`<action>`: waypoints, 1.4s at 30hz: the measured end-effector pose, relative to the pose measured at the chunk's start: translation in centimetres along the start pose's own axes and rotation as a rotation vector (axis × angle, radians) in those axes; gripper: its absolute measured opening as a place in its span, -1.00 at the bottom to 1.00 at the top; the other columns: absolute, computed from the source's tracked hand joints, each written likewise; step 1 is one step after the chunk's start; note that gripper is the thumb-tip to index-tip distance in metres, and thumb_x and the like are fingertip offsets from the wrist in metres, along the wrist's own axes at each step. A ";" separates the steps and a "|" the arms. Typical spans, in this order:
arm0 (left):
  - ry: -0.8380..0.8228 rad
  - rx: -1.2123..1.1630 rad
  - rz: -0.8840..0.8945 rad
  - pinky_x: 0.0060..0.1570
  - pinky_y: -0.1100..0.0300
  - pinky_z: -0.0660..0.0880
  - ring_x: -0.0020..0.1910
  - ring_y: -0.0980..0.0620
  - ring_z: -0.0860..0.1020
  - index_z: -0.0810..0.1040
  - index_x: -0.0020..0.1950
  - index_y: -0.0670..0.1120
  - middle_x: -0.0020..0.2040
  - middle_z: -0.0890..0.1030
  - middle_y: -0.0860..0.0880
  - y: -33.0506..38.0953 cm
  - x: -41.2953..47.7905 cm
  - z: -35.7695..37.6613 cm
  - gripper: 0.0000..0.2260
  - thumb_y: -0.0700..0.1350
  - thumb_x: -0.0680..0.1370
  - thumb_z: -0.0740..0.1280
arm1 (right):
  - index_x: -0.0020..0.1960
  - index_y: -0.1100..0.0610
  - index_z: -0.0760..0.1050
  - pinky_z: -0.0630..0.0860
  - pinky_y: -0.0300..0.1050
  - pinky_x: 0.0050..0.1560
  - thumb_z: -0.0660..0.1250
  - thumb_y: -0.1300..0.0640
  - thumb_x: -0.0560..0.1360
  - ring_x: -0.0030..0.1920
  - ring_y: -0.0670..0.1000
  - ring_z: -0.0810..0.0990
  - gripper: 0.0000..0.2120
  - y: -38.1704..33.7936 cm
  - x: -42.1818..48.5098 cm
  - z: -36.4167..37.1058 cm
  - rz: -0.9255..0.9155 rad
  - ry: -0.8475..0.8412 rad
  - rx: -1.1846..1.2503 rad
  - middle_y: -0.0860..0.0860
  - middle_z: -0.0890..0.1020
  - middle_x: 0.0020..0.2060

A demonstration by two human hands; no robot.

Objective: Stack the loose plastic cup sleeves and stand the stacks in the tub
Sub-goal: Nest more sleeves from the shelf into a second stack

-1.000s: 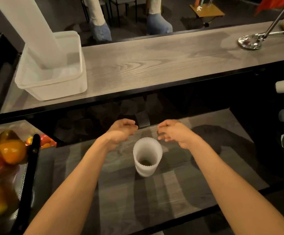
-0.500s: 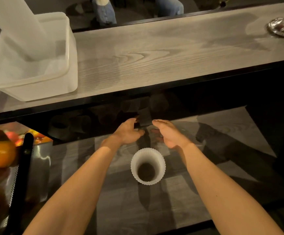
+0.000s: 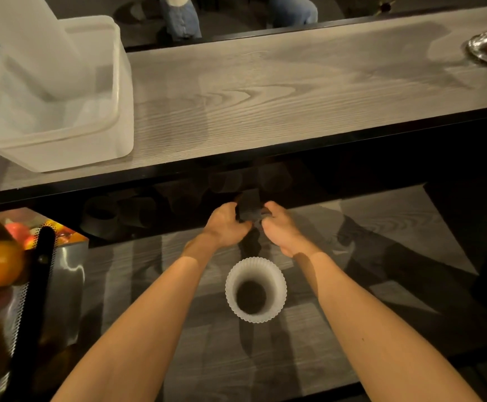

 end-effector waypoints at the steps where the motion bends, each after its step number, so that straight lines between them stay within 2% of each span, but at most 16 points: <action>1: 0.005 0.007 0.001 -0.05 0.22 0.46 0.00 0.04 0.55 0.58 0.10 -0.09 -0.02 0.59 0.01 0.0 -0.1 0.0 -0.81 -0.14 0.51 0.45 | 0.29 0.13 0.49 0.54 0.06 0.21 0.14 0.39 0.53 0.18 0.11 0.55 -0.60 -0.1 -0.1 0.2 -0.021 -0.018 -0.003 0.09 0.60 0.16; 4: 0.026 0.004 0.009 -0.12 0.25 0.50 -0.06 0.02 0.63 0.57 -0.05 -0.03 -0.12 0.64 0.01 -0.3 0.0 0.2 -0.81 -0.13 0.43 0.54 | 0.32 0.12 0.54 0.49 -0.07 0.27 0.12 0.42 0.54 0.25 0.04 0.54 -0.54 -0.4 -0.6 0.4 -0.059 -0.092 0.001 0.04 0.61 0.19; 6: 0.044 -0.074 -0.009 -0.07 0.21 0.52 -0.07 0.06 0.61 0.57 -0.05 -0.02 -0.09 0.65 -0.01 -0.5 -0.3 0.4 -0.79 -0.13 0.41 0.56 | 0.30 0.10 0.57 0.48 -0.15 0.20 0.11 0.41 0.57 0.22 0.00 0.54 -0.55 -0.8 -1.2 0.6 -0.074 -0.172 -0.012 0.00 0.61 0.16; 8: 0.078 -0.193 -0.054 -0.04 0.20 0.54 0.00 0.03 0.62 0.58 0.02 -0.06 -0.04 0.64 -0.01 -0.9 -0.4 0.8 -0.76 -0.15 0.42 0.55 | 0.27 0.08 0.60 0.50 -0.10 0.22 0.12 0.41 0.56 0.21 -0.01 0.56 -0.55 -1.1 -1.7 0.8 -0.104 -0.208 -0.024 -0.01 0.63 0.16; 10: 0.076 -0.281 -0.087 0.03 0.16 0.57 0.04 0.03 0.60 0.54 0.10 -0.07 -0.03 0.60 0.04 -1.3 -0.5 1.2 -0.70 -0.16 0.44 0.54 | 0.19 0.06 0.64 0.53 -0.09 0.20 0.15 0.40 0.54 0.16 0.00 0.59 -0.57 -1.1 -2.0 0.8 -0.143 -0.164 -0.052 -0.02 0.66 0.09; 13: 0.064 -0.271 -0.106 0.11 0.14 0.55 0.09 0.04 0.55 0.45 0.34 -0.04 0.13 0.56 0.01 -1.4 -0.6 1.7 -0.52 -0.05 0.48 0.53 | 0.04 0.05 0.66 0.55 -0.15 0.10 0.22 0.36 0.54 0.08 0.00 0.64 -0.69 -0.7 -2.4 -0.2 -0.159 0.088 -0.053 -0.02 0.68 0.00; 14: 0.083 -0.270 -0.115 0.14 0.14 0.55 0.13 0.02 0.55 0.41 0.42 -0.08 0.22 0.55 -0.03 -1.4 -0.6 1.7 -0.46 -0.03 0.50 0.51 | 0.07 0.06 0.63 0.54 -0.17 0.07 0.24 0.35 0.55 0.08 0.01 0.63 -0.72 -0.5 -2.6 -0.6 -0.145 0.174 -0.046 0.00 0.67 0.03; 16: 0.113 -0.271 -0.132 0.08 0.19 0.50 0.15 0.01 0.52 0.30 0.53 -0.13 0.32 0.49 -0.05 -1.4 -0.8 1.7 -0.41 -0.05 0.56 0.44 | 0.31 0.09 0.51 0.52 -0.12 0.15 0.23 0.34 0.56 0.21 0.05 0.57 -0.63 0.2 -2.5 -1.0 -0.077 0.207 -0.068 0.06 0.57 0.25; 18: 0.061 -0.298 -0.135 -0.03 0.26 0.43 0.09 0.07 0.50 0.25 0.57 -0.12 0.32 0.47 -0.03 -1.4 -1.0 1.9 -0.43 -0.10 0.61 0.38 | 0.56 0.06 0.26 0.42 0.05 0.40 0.20 0.33 0.58 0.43 0.09 0.41 -0.43 1.0 -2.4 -0.9 0.015 0.068 -0.072 0.05 0.36 0.50; 20: 0.017 -0.369 -0.133 0.00 0.26 0.44 0.16 0.08 0.49 0.24 0.57 -0.10 0.39 0.45 -0.04 -1.6 -1.1 2.3 -0.44 -0.15 0.62 0.36 | 0.62 0.02 0.13 0.29 0.06 0.50 0.18 0.31 0.60 0.53 0.07 0.29 -0.37 1.4 -2.5 -0.5 0.055 -0.033 0.032 0.00 0.27 0.57; 22: 0.033 -0.436 -0.132 0.06 0.26 0.46 0.28 0.01 0.48 0.27 0.56 -0.11 0.45 0.44 -0.05 -1.6 -1.5 2.1 -0.45 -0.17 0.61 0.37 | 0.61 0.05 0.16 0.34 -0.10 0.39 0.21 0.27 0.63 0.48 0.03 0.35 -0.42 1.2 -2.7 -0.6 0.029 -0.006 0.118 -0.01 0.37 0.50; 24: 0.081 -0.478 -0.098 0.12 0.23 0.47 0.30 0.00 0.51 0.39 0.49 -0.10 0.38 0.51 -0.03 -1.4 -1.9 1.3 -0.53 -0.17 0.60 0.40 | 0.57 0.07 0.25 0.43 -0.11 0.27 0.24 0.21 0.63 0.34 0.03 0.49 -0.48 0.6 -3.2 -1.0 -0.017 0.061 0.114 -0.01 0.51 0.34; 27: 0.106 -0.564 -0.014 -0.05 0.24 0.53 0.11 0.03 0.62 0.56 0.32 -0.06 0.15 0.64 -0.01 -0.5 -3.3 -1.2 -0.67 -0.16 0.56 0.45 | 0.38 0.07 0.49 0.57 -0.07 0.04 0.30 0.14 0.61 0.05 0.03 0.63 -0.67 -1.4 -4.6 -2.3 -0.081 0.132 0.131 0.01 0.63 0.08; 30: 0.034 -0.651 0.063 -0.19 0.24 0.53 -0.12 0.05 0.63 0.59 0.27 -0.06 -0.04 0.67 -0.03 1.1 -5.8 -4.3 -0.71 -0.14 0.56 0.46 | 0.20 0.11 0.57 0.53 -0.21 -0.25 0.32 0.14 0.62 -0.18 -0.04 0.58 -0.82 -4.3 -7.0 -4.2 -0.182 0.121 0.231 0.03 0.62 -0.07; 37: -0.156 -0.699 0.273 -0.16 0.20 0.59 -0.19 0.02 0.63 0.53 0.24 -0.16 -0.02 0.67 -0.10 4.7 -12.7 -8.7 -0.76 -0.15 0.59 0.40 | 0.04 0.14 0.58 0.52 -0.18 -0.31 0.33 0.12 0.61 -0.34 -0.06 0.59 -0.89 -9.3 -14.0 -7.0 -0.404 0.077 0.163 -0.01 0.60 -0.29; 42: -0.331 -0.628 0.396 -0.16 0.13 0.57 -0.17 -0.07 0.62 0.51 0.14 -0.13 -0.08 0.62 -0.13 4.2 -15.6 -9.5 -0.70 -0.17 0.48 0.53 | 0.04 0.20 0.55 0.54 -0.16 -0.31 0.39 0.23 0.57 -0.35 0.00 0.58 -0.93 -9.5 -17.8 -7.9 -0.484 -0.136 0.105 0.01 0.60 -0.34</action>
Point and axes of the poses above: each hand's wrist, its own x-axis towards the middle knuckle, its own z-axis out of the palm, y = z × x, the point moved 2 cm from there along x, towards the middle knuckle
